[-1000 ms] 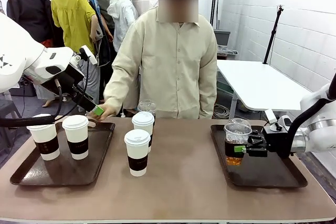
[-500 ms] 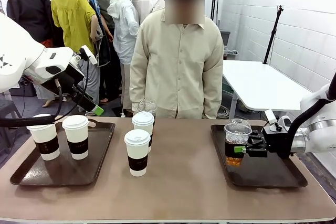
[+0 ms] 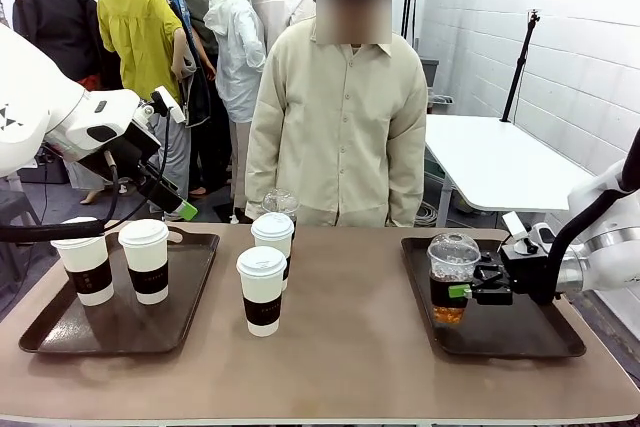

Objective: Distribute the coffee onto the tray.
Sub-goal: Pick up one iced Americano and place it on the right Handle tray, then pick up another iced Americano from the middle of the table and place it on the right Handle tray.

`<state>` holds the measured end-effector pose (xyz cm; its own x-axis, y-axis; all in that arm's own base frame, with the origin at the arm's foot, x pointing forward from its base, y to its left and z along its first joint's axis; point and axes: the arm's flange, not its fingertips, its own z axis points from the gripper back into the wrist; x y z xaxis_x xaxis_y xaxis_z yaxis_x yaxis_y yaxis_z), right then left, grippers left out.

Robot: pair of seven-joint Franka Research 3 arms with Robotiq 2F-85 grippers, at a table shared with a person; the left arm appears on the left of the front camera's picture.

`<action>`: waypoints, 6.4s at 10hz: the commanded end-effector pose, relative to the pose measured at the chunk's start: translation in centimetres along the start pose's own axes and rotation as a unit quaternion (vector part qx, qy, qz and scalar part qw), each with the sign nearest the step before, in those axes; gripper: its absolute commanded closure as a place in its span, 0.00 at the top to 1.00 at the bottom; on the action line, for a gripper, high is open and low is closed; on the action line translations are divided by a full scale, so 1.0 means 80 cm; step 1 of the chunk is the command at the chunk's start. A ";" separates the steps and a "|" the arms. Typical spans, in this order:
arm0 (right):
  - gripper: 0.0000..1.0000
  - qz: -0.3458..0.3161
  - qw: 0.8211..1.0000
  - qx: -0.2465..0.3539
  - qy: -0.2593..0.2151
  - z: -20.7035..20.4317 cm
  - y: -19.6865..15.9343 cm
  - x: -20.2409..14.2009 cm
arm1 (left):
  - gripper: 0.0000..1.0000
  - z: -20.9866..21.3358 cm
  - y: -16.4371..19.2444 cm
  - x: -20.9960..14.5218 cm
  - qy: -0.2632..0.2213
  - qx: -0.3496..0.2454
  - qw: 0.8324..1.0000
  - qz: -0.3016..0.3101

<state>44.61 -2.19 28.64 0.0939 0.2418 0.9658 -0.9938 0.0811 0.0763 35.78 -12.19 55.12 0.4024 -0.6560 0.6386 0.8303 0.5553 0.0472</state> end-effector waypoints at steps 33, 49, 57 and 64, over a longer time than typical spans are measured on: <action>1.00 0.040 0.999 -0.001 0.009 0.121 -0.019 -0.051 | 1.00 0.001 0.003 0.000 0.005 -0.001 1.000 -0.003; 1.00 0.045 0.999 -0.005 0.023 0.130 -0.029 -0.032 | 1.00 0.001 0.003 0.000 0.005 -0.001 1.000 -0.003; 1.00 0.060 0.992 -0.034 0.109 0.155 -0.092 0.064 | 1.00 0.001 0.003 0.000 0.005 -0.001 1.000 -0.003; 1.00 0.083 0.990 -0.045 0.108 0.108 -0.136 0.140 | 1.00 0.001 0.003 0.000 0.005 -0.001 1.000 -0.003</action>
<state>55.63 -9.87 40.98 -0.0676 0.4709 0.8796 -0.9891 0.0839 -0.1210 35.78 -12.19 55.12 0.4025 -0.6562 0.6382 0.8304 0.5552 0.0472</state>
